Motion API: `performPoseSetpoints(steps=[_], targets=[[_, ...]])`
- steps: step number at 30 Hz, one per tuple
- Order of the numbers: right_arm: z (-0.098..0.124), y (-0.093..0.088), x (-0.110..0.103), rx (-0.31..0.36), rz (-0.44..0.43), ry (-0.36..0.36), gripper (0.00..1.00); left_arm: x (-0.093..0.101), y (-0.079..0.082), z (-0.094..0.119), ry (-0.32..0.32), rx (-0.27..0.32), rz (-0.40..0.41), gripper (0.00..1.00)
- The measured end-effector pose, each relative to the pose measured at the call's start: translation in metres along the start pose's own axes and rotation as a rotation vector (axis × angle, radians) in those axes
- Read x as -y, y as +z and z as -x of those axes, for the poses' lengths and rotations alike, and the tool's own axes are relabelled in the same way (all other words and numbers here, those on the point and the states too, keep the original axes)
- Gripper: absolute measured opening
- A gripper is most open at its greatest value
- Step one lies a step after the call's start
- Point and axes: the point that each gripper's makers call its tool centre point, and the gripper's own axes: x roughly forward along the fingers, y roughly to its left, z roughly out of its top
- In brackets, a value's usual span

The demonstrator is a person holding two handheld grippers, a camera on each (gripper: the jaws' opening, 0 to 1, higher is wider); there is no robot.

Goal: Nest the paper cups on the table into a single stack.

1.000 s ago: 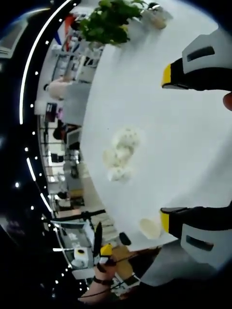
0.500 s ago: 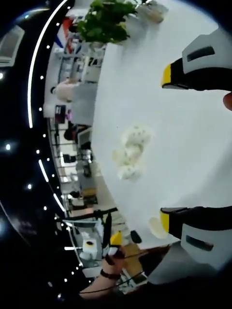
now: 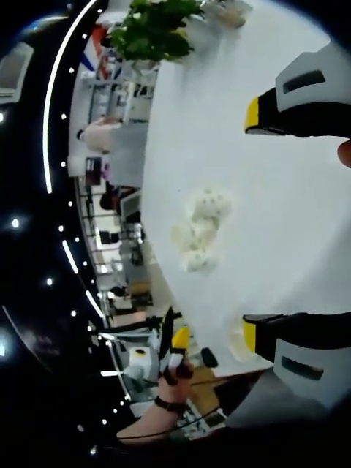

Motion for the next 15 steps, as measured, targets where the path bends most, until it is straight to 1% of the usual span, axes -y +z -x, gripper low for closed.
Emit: performPoseSetpoints(steps=[4,7,12,15], targets=[[-0.002,-0.005,0.0,-0.01,-0.006,0.004,1.0,-0.004,-0.005,-0.011,-0.003,-0.016,-0.003,0.91],[-0.003,-0.011,0.0,-0.021,-0.017,0.004,1.0,-0.003,-0.009,-0.019,-0.007,-0.031,-0.023,0.91],[-0.003,-0.018,0.001,-0.023,-0.039,-0.005,1.0,-0.006,-0.011,-0.032,-0.007,-0.038,-0.026,0.9],[-0.004,-0.022,0.001,-0.029,-0.043,-0.012,1.0,-0.01,-0.01,-0.038,-0.006,-0.033,-0.013,0.9]])
